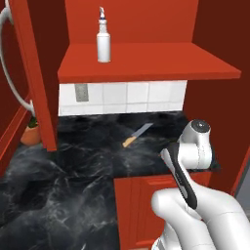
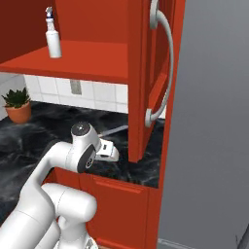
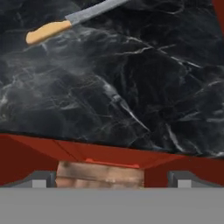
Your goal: Move the cutting board and knife to the sink. Then move spray from the cabinet to the counter.
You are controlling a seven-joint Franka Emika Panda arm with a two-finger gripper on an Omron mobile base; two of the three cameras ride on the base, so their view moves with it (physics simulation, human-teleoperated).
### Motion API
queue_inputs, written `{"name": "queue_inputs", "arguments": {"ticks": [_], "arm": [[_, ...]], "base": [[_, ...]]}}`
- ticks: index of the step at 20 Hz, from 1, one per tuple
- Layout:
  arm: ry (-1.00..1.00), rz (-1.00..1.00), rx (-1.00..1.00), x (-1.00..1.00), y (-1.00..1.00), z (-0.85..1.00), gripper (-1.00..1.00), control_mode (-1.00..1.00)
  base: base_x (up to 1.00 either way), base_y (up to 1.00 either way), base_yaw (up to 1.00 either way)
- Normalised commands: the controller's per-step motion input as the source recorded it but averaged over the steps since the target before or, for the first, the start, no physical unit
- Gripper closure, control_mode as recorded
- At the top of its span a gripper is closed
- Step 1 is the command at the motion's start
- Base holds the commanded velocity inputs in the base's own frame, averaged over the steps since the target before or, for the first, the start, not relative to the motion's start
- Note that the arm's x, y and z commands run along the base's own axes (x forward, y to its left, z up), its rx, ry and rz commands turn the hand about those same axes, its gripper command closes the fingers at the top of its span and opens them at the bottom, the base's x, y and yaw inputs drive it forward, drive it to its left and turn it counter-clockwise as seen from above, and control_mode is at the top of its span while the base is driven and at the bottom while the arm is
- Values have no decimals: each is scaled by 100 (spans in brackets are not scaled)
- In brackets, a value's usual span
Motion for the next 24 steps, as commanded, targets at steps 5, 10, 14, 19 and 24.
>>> {"name": "queue_inputs", "arguments": {"ticks": [5,10,14,19,24], "arm": [[0,0,0,0,0,0,-100,100],[0,0,0,0,0,0,-100,100],[0,0,0,0,0,0,-100,100],[0,0,0,0,0,0,-100,100],[0,0,0,1,4,0,-100,-100]], "base": [[59,13,0],[22,6,0],[0,0,0],[0,0,0],[0,5,1]]}}
